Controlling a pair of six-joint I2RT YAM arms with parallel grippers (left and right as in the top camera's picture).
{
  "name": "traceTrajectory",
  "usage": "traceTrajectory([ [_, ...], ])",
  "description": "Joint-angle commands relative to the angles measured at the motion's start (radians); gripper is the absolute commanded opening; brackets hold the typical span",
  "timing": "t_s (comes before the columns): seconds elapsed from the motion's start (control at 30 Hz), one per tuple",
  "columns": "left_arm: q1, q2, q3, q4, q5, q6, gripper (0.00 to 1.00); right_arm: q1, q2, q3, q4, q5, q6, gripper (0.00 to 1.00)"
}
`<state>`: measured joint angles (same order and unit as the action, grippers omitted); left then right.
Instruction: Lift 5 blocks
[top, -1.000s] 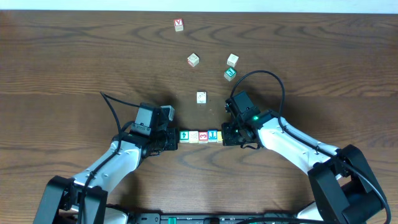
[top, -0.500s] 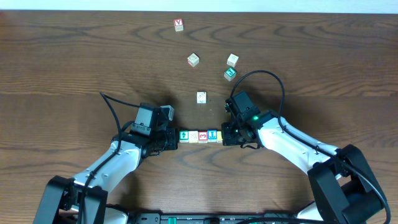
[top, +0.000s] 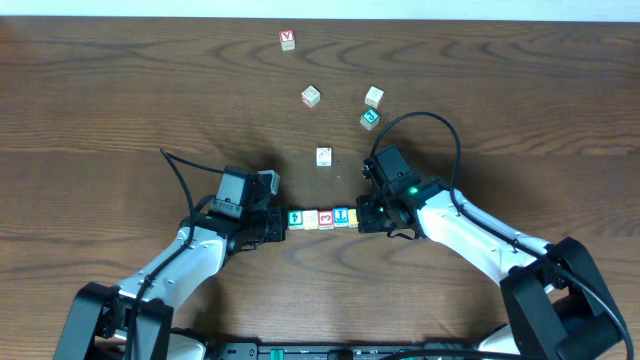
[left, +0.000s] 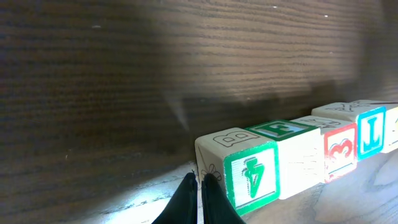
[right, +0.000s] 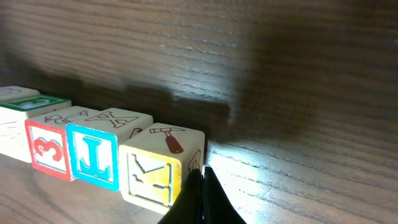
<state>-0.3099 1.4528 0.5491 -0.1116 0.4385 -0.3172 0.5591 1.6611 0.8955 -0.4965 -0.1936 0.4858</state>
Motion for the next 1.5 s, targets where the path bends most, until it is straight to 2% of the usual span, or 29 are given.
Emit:
traceTrajectory([
  [0.0,-0.023,-0.004,0.012,0.019,0.157,0.005,0.07,0.025,-0.029,0.013,0.032,-0.193,-0.012,0.01],
  [0.97,-0.023,-0.082,0.027,0.015,0.199,-0.003,0.07,0.025,-0.039,0.016,0.033,-0.206,-0.012,0.01],
  [1.47,-0.023,-0.082,0.027,0.002,0.202,-0.003,0.07,0.025,-0.111,0.017,0.032,-0.215,-0.031,0.01],
])
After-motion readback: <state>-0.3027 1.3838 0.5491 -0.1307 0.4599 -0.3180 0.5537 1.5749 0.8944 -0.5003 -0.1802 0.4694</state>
